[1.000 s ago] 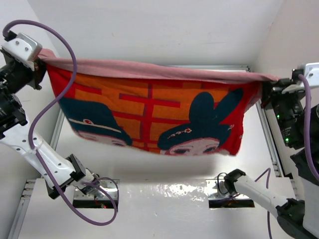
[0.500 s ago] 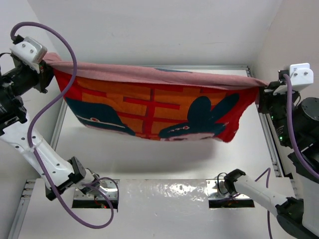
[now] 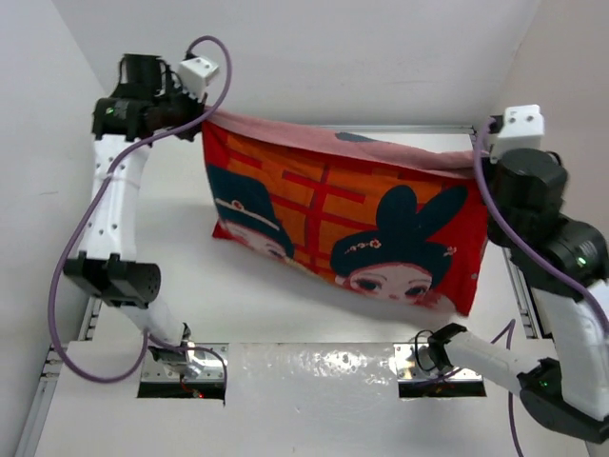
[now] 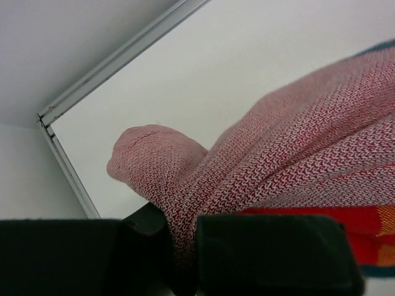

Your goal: Put the pillow into the pillowcase

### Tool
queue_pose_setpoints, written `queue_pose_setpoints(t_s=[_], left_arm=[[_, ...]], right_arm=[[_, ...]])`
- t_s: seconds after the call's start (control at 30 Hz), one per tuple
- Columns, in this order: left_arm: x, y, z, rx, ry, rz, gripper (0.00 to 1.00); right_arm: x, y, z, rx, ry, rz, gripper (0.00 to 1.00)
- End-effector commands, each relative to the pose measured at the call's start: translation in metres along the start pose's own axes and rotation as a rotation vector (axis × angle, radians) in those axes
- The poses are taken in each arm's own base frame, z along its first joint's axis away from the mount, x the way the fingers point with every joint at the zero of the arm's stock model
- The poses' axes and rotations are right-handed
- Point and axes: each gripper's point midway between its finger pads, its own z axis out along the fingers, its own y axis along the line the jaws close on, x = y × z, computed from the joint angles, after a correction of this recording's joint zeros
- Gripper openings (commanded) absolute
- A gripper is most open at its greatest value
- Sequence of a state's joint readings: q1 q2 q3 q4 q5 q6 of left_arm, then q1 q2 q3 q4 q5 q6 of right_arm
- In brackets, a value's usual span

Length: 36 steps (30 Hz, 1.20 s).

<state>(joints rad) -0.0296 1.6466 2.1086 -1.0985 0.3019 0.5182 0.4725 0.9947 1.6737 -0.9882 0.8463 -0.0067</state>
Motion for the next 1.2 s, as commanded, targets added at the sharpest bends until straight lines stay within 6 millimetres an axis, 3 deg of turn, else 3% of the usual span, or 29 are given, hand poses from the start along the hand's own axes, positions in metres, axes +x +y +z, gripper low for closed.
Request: queue_pose_setpoints(t_s=[0.0, 0.03, 0.07, 0.13, 0.17, 0.2, 0.23, 0.27, 0.3, 0.33, 0.37, 0.4, 0.43, 0.47, 0.5, 0.53, 0.57, 0.6, 0.73, 0.77, 0.8, 0.83, 0.9, 0.93, 0.97, 1.03, 1.07, 1.13, 1.17], left_arm=[[-0.069, 0.027, -0.014, -0.198, -0.193, 0.044, 0.00], [-0.075, 0.024, -0.006, -0.209, -0.190, 0.056, 0.00], [-0.067, 0.025, 0.025, -0.197, -0.144, 0.057, 0.00], [-0.074, 0.028, 0.054, -0.225, -0.145, 0.062, 0.00], [-0.070, 0.033, 0.089, -0.227, -0.134, 0.051, 0.00], [-0.068, 0.037, 0.108, -0.241, -0.126, 0.043, 0.00], [-0.079, 0.044, 0.118, -0.265, -0.158, 0.042, 0.00], [-0.067, 0.054, 0.167, -0.288, -0.132, 0.029, 0.00], [-0.062, 0.072, 0.184, -0.377, -0.119, 0.015, 0.04], [-0.075, 0.085, 0.191, -0.450, -0.161, 0.018, 0.14], [-0.060, 0.108, 0.223, -0.580, -0.148, 0.015, 0.56], [-0.053, 0.117, 0.234, -0.642, -0.141, 0.022, 0.75], [-0.048, 0.125, 0.239, -0.697, -0.140, 0.025, 0.99], [-0.043, 0.132, 0.248, -0.739, -0.133, 0.045, 1.00], [-0.038, 0.139, 0.243, -0.783, -0.115, 0.039, 1.00], [-0.033, 0.138, 0.245, -0.779, -0.102, 0.036, 1.00], [-0.039, 0.139, 0.234, -0.778, -0.117, 0.019, 1.00], [-0.026, 0.135, 0.240, -0.734, -0.100, -0.012, 1.00], [-0.042, 0.131, 0.209, -0.687, -0.158, -0.081, 1.00], [-0.042, 0.127, 0.201, -0.666, -0.143, -0.097, 1.00], [-0.045, 0.122, 0.198, -0.631, -0.147, -0.099, 1.00], [-0.049, 0.116, 0.186, -0.607, -0.147, -0.113, 1.00], [-0.037, 0.104, 0.187, -0.543, -0.116, -0.114, 1.00], [-0.045, 0.100, 0.170, -0.533, -0.138, -0.114, 1.00], [-0.040, 0.096, 0.168, -0.515, -0.125, -0.113, 1.00], [-0.029, 0.085, 0.166, -0.455, -0.095, -0.110, 1.00], [-0.026, 0.078, 0.157, -0.424, -0.077, -0.132, 1.00], [-0.021, 0.061, 0.152, -0.323, -0.069, -0.148, 1.00], [-0.014, 0.051, 0.153, -0.278, -0.051, -0.162, 1.00]], right_arm=[[0.009, -0.014, 0.021, 0.237, 0.076, -0.070, 0.00], [0.014, -0.015, 0.028, 0.280, 0.105, -0.124, 0.00], [0.020, -0.022, 0.043, 0.332, 0.139, -0.118, 0.00], [0.049, -0.013, 0.094, 0.322, 0.265, -0.111, 0.00], [0.068, -0.024, 0.124, 0.276, 0.330, -0.022, 0.00], [0.078, -0.026, 0.146, 0.283, 0.364, 0.043, 0.00], [0.104, -0.014, 0.189, 0.295, 0.461, 0.063, 0.00], [0.088, -0.039, 0.212, 0.387, 0.427, 0.123, 0.05], [0.088, -0.043, 0.237, 0.409, 0.439, 0.147, 0.18], [0.128, -0.022, 0.297, 0.401, 0.550, 0.142, 0.73], [0.087, -0.045, 0.310, 0.451, 0.483, 0.193, 0.85], [0.102, -0.038, 0.328, 0.481, 0.496, 0.225, 0.97], [0.104, -0.035, 0.339, 0.491, 0.468, 0.254, 0.99], [0.108, -0.030, 0.339, 0.495, 0.477, 0.257, 0.99], [0.108, -0.030, 0.335, 0.511, 0.478, 0.265, 0.99], [0.108, -0.027, 0.331, 0.502, 0.484, 0.254, 0.99], [0.109, -0.024, 0.320, 0.487, 0.486, 0.237, 0.99], [0.108, -0.025, 0.313, 0.479, 0.486, 0.205, 0.99], [0.100, -0.018, 0.276, 0.424, 0.460, 0.191, 0.99], [0.109, -0.012, 0.268, 0.388, 0.486, 0.191, 0.99], [0.100, -0.013, 0.254, 0.364, 0.460, 0.231, 0.99], [0.113, 0.002, 0.249, 0.297, 0.493, 0.233, 0.99], [0.107, 0.005, 0.229, 0.253, 0.475, 0.255, 0.99], [0.109, 0.011, 0.222, 0.223, 0.478, 0.258, 0.99], [0.121, 0.016, 0.216, 0.207, 0.502, 0.249, 0.99], [0.114, 0.013, 0.200, 0.187, 0.452, 0.271, 0.99], [0.127, 0.019, 0.196, 0.162, 0.475, 0.262, 0.99], [0.124, 0.020, 0.183, 0.133, 0.445, 0.275, 0.99], [0.136, 0.027, 0.179, 0.106, 0.464, 0.272, 0.99]])
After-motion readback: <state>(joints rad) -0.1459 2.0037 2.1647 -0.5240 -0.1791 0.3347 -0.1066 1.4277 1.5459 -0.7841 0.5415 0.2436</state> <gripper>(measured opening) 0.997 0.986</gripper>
